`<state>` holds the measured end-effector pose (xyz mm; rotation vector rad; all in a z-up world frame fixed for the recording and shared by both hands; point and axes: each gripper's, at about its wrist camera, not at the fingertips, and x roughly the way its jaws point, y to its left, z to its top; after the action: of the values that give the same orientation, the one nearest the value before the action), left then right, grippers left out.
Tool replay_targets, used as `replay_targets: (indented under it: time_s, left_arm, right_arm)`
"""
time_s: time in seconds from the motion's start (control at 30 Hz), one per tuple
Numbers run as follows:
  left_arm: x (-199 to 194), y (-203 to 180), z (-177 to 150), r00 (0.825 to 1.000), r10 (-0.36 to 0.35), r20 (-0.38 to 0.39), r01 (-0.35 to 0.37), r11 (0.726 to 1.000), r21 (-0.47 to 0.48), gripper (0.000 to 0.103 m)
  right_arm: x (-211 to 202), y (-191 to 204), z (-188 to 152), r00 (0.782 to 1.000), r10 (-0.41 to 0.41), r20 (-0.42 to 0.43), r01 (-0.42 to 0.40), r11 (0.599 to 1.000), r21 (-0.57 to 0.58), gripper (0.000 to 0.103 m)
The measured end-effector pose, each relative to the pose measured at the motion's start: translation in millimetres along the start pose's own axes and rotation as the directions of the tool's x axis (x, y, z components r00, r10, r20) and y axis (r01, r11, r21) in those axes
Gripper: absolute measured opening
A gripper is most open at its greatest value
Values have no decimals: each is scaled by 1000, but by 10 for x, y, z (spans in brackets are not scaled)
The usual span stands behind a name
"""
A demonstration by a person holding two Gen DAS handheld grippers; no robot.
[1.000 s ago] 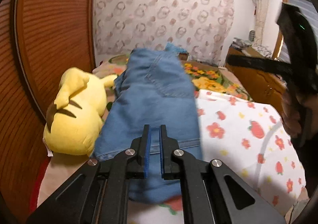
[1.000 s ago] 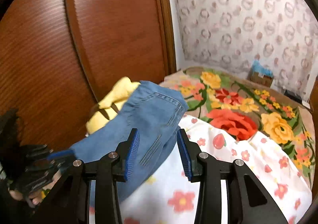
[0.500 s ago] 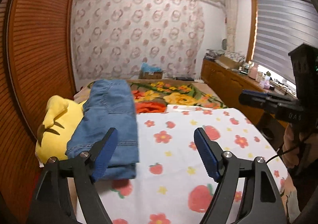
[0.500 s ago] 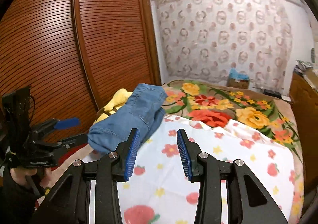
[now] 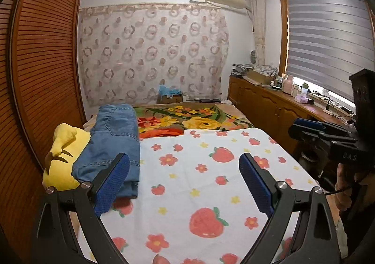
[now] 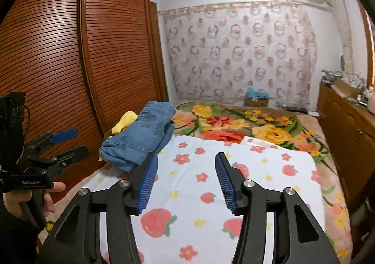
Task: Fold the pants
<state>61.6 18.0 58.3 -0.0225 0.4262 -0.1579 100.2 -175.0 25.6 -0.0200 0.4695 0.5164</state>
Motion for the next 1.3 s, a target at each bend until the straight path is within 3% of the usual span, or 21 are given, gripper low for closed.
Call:
replay_targets:
  time_s: [0.3, 0.53, 1.3]
  left_arm:
    - [-171, -270, -90, 997, 67, -25, -67, 998, 16, 95]
    - [-312, -407, -111, 999, 47, -4, -47, 999, 14, 95]
    - [-323, -383, -87, 998, 65, -13, -65, 998, -2, 95]
  right_arm:
    - [-570, 195, -158, 994, -106, 34, 105, 994, 23, 61]
    - [-898, 326, -151, 982, -180, 65, 178, 983, 36, 61]
    - [-769, 447, -50, 977, -207, 50, 204, 977, 59, 61]
